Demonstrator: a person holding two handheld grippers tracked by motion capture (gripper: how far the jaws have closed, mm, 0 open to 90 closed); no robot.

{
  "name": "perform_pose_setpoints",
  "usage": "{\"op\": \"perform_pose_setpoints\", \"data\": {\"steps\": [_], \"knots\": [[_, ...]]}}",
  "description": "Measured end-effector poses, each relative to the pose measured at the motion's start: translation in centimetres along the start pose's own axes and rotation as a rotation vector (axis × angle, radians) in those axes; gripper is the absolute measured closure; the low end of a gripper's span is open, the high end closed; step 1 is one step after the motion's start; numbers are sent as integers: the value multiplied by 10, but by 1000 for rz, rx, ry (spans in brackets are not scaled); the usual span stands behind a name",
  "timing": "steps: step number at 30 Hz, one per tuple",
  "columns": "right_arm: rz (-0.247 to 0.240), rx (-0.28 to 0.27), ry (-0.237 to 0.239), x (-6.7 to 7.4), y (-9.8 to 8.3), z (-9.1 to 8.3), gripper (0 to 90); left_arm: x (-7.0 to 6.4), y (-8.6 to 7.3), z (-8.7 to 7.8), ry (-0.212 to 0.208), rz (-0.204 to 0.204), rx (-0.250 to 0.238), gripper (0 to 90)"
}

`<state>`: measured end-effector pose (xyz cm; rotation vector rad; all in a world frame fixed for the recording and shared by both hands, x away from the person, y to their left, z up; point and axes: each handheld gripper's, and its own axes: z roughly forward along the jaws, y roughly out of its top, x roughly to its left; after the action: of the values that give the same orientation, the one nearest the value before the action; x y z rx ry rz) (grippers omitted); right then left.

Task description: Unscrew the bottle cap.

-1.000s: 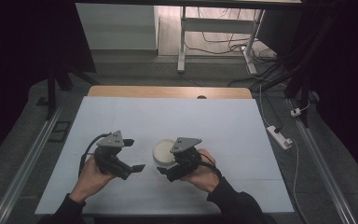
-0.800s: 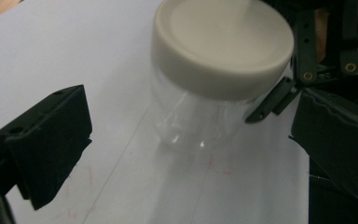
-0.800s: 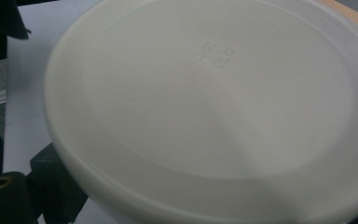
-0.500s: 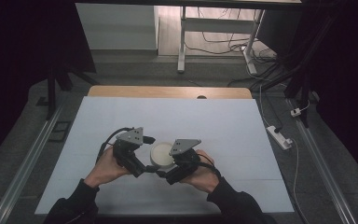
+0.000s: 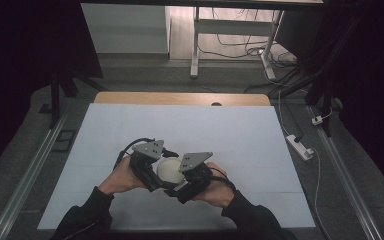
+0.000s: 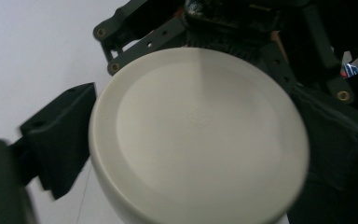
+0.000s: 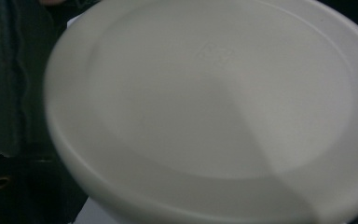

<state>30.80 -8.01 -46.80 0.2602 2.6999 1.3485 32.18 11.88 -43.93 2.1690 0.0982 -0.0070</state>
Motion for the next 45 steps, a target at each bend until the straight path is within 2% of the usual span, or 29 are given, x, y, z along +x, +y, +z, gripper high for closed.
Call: {"op": "perform_pose_setpoints", "data": {"steps": [2,4,8,11,18,21,23,26,28,30,34,39,42,45], "knots": [[-3,-1,-4,0,0,-1,64,-1,0,0,11,-1,-5,73],[4,-1,-8,-1,0,-1,64,-1,0,1,29,-18,-9,75],[26,11,-45,-3,0,0,64,-1,0,4,80,-74,-9,77],[48,19,-76,-5,-1,0,64,-2,2,7,130,-115,0,77],[93,33,-176,-6,-1,1,64,-9,12,16,282,-242,22,76],[103,32,-197,-7,-2,1,64,-11,15,18,320,-276,31,76],[107,30,-198,-8,-3,1,64,-11,16,19,328,-280,29,75],[116,21,-185,-8,-3,0,64,-9,17,18,301,-259,23,64],[106,17,-171,-8,-3,-1,64,-7,17,12,255,-250,4,6],[83,18,-151,-7,-3,-1,64,-7,18,3,220,-210,0,0],[58,11,-104,-5,-2,-1,64,-7,15,-9,153,-118,45,0],[24,7,-38,-1,0,-1,64,-5,8,-10,42,-53,45,3],[-1,5,-7,3,1,0,64,-6,6,-7,3,-26,51,19],[-12,3,12,6,2,-1,64,-7,5,-5,-6,3,55,60]]}}
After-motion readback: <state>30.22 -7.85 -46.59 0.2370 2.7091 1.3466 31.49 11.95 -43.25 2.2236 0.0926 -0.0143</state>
